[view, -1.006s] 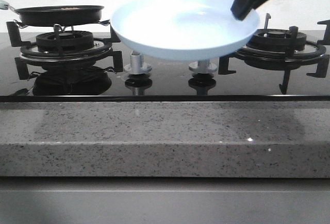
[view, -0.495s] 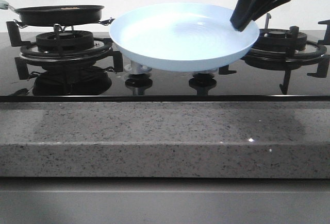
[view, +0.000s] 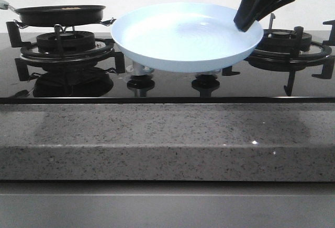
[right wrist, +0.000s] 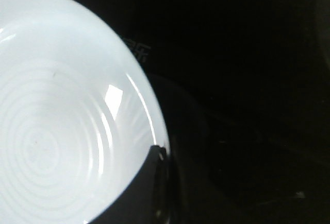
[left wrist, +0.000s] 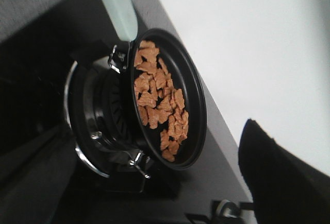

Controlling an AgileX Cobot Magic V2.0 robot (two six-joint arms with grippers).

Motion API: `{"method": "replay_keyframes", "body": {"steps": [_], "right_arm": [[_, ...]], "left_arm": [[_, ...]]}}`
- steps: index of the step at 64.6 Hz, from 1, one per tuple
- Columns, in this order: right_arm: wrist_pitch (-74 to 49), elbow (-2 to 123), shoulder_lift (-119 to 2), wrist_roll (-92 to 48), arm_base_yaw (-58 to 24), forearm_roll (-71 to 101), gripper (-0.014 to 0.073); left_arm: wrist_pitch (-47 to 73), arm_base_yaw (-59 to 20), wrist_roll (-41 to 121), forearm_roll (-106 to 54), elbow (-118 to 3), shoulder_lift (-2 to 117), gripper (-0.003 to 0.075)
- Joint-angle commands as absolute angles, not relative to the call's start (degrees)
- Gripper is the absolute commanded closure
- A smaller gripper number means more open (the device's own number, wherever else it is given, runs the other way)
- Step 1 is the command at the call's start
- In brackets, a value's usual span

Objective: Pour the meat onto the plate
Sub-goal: 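Grasp the green handle of the black frying pan with the left gripper and lift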

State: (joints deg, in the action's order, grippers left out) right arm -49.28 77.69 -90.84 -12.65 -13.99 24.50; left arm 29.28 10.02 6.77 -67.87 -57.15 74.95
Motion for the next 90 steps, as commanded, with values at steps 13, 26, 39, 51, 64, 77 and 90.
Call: {"method": "replay_keyframes", "body": {"steps": [13, 26, 39, 51, 64, 77, 90], "right_arm": [[-47.52, 79.15, -88.10, -13.25, -13.86, 26.63, 0.0655], [-47.52, 79.15, -88.10, -13.25, -13.86, 26.63, 0.0655], [-47.57, 79.15, -88.10, -13.25, -13.86, 26.63, 0.0655], [-47.57, 79.15, -88.10, -13.25, -13.86, 26.63, 0.0655], [-47.57, 79.15, -88.10, -13.25, -13.86, 26.63, 0.0655], [-47.57, 79.15, -88.10, -13.25, -13.86, 26.63, 0.0655], [-47.57, 79.15, -88.10, -13.25, -13.86, 26.63, 0.0655]], "left_arm": [[44.62, 15.04, 19.31, -86.59, -68.96, 89.25, 0.0104], [42.00, 15.04, 19.61, -86.40, -75.01, 96.25, 0.0104], [38.17, 15.04, 19.61, -86.02, -77.79, 99.95, 0.0104], [37.57, 15.04, 20.82, -85.85, -79.21, 101.68, 0.0104], [37.71, 15.04, 21.26, -85.85, -79.72, 101.97, 0.0258], [37.66, 15.04, 21.35, -85.85, -79.72, 102.04, 0.0521], [39.60, 15.04, 21.35, -85.96, -79.72, 102.04, 0.0741]]}}
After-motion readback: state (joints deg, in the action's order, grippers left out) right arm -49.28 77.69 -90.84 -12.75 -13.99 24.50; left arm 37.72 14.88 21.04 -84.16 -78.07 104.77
